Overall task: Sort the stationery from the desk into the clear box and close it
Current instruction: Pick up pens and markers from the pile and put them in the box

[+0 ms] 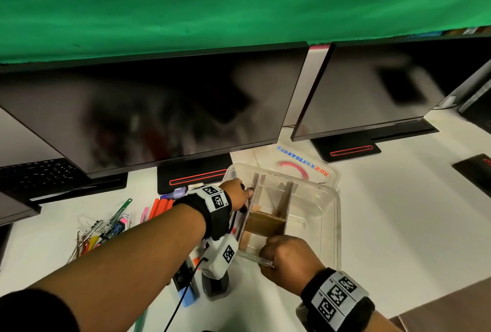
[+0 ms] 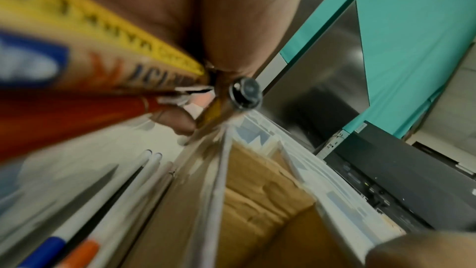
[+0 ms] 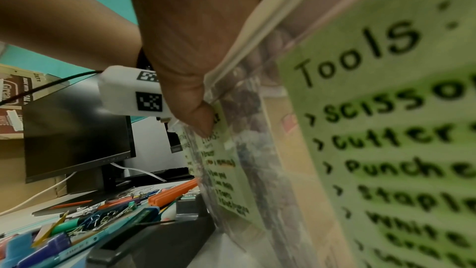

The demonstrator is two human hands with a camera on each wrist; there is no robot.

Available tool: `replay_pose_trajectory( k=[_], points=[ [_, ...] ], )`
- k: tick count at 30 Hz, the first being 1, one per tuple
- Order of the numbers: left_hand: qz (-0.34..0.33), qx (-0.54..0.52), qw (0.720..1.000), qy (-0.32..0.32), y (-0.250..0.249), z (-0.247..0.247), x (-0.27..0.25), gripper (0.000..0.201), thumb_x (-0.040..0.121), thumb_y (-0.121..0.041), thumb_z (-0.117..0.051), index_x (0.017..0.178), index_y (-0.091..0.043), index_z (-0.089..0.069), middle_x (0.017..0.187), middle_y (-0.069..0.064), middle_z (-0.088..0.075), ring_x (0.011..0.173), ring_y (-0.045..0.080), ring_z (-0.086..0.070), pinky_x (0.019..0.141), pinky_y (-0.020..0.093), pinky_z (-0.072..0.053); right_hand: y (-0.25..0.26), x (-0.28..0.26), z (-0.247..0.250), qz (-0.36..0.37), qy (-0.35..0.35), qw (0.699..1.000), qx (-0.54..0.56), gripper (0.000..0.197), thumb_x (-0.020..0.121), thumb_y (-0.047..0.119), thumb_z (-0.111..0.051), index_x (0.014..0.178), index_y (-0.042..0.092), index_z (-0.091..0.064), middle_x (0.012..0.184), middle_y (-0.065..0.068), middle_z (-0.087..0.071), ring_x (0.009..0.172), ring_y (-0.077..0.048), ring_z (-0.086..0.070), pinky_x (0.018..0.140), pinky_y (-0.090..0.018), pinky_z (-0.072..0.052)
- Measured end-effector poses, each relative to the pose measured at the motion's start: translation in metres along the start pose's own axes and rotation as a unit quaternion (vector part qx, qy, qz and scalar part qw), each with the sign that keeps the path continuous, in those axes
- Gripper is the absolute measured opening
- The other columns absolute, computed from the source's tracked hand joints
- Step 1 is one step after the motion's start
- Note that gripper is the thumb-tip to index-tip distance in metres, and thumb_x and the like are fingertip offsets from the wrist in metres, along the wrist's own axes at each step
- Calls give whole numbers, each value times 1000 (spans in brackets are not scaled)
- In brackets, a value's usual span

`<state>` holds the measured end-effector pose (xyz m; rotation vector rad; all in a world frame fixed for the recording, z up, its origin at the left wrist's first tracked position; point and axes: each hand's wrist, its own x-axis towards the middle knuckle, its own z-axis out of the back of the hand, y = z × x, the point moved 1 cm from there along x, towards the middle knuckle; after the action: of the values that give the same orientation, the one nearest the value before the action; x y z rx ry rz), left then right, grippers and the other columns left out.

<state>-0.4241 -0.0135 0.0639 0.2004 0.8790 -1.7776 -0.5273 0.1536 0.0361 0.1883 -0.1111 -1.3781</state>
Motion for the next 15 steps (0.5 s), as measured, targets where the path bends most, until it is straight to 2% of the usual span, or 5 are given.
replay_pose_trajectory(
  k=[4,8,10,13,15],
  points=[
    [-2,-53,998,-21,1,4,5,54,94,-37,-48,142,-17,-33,140,9,-49,123,27,-52,97,29,-42,1,-1,2,-3,6,1000,1,19,61,36,-49,51,28,-62,46,8,-50,40,-7,-49,37,-12,-32],
    [-42,-150,986,-52,3,11,-3,48,95,-25,-49,141,-16,-36,140,10,-50,127,25,-50,106,30,-37,2,0,9,1,9,1000,-3,9,56,35,-60,50,28,-61,45,8,-49,39,-6,-48,40,-11,-22],
    [-65,-201,976,-54,11,16,-9,37,95,-18,-50,132,-14,-48,130,9,-57,118,22,-55,99,30,-43,1,0,13,-2,14,1000,-6,12,58,37,-57,50,28,-60,46,9,-49,40,-6,-49,41,-12,-21],
    [-73,-267,959,-56,32,28,-27,26,94,-12,-51,118,-12,-58,107,6,-62,92,17,-61,74,24,-47,4,-1,19,-10,25,1000,8,24,65,45,-47,56,29,-62,51,11,-54,44,-6,-54,43,-12,-21],
    [-67,-234,965,-94,55,38,-41,21,92,-14,-55,112,-14,-62,97,5,-66,85,15,-62,72,26,-47,7,0,26,-30,31,998,42,30,69,52,-47,69,29,-66,63,10,-62,54,-9,-59,46,-13,-25]
  ],
)
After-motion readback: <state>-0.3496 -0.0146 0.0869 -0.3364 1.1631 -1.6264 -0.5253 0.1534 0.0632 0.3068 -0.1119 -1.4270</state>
